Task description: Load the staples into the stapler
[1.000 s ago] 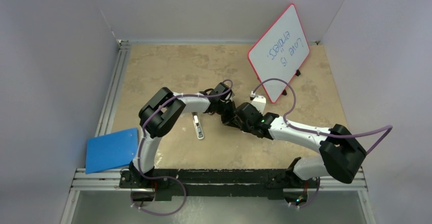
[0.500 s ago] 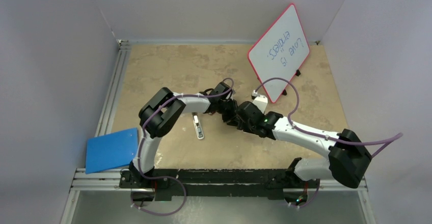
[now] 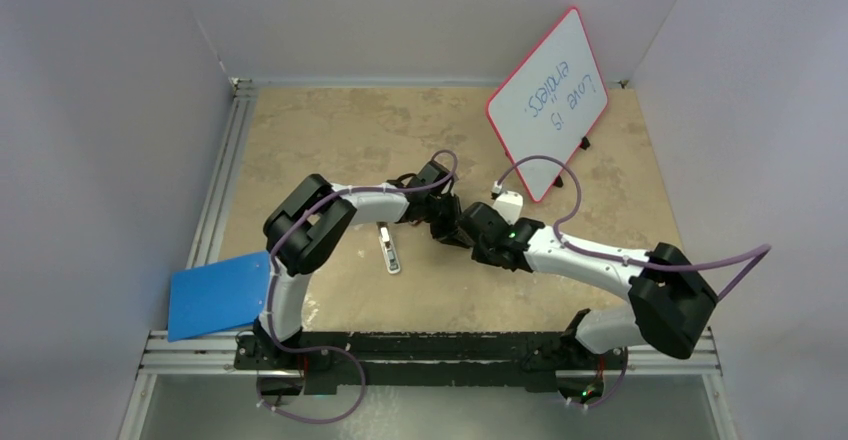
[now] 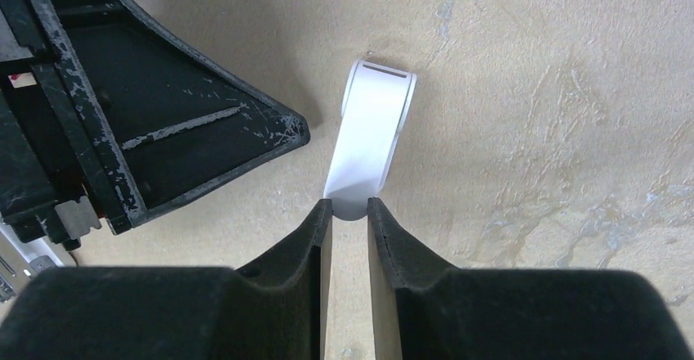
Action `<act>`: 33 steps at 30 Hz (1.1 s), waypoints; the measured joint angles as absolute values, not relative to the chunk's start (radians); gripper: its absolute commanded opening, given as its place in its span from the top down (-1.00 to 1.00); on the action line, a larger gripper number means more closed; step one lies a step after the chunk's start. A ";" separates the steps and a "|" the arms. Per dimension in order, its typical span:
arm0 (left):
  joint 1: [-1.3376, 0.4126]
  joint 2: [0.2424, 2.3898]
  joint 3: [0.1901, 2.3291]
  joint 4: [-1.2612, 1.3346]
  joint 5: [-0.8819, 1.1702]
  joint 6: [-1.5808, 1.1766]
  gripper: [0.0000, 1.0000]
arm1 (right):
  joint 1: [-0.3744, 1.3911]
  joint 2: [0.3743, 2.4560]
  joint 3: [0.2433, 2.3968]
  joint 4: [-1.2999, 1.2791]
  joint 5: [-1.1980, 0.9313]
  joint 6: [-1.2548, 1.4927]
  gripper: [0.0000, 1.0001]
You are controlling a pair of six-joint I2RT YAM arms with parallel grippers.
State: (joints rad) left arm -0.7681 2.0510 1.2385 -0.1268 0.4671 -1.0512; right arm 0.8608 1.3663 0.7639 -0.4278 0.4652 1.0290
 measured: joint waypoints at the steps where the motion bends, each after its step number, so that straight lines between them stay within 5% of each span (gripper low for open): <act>1: -0.768 2.051 1.238 -0.128 0.466 -1.050 0.77 | 0.861 1.368 0.764 -0.428 0.469 1.031 0.57; 6: -0.768 2.037 1.237 -0.150 0.444 -1.027 0.76 | 0.863 1.369 0.764 -0.429 0.473 1.038 0.51; 22: -0.754 1.688 1.238 -0.275 0.294 -0.885 0.30 | 0.863 1.229 0.935 -0.447 0.561 0.959 0.05; 27: -0.748 1.515 1.215 -0.348 0.211 -0.840 -0.18 | 0.862 1.204 0.935 -0.359 0.558 0.908 -0.03; 33: -0.589 1.300 1.196 -0.500 0.224 -0.746 -0.38 | 0.862 1.224 0.939 -0.278 0.542 0.866 -0.11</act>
State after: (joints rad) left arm -0.5888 1.3003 1.1965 -0.4999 0.2241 -0.7456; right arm 0.8616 1.2243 0.9386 -0.2779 0.5423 0.8658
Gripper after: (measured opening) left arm 0.657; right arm 0.536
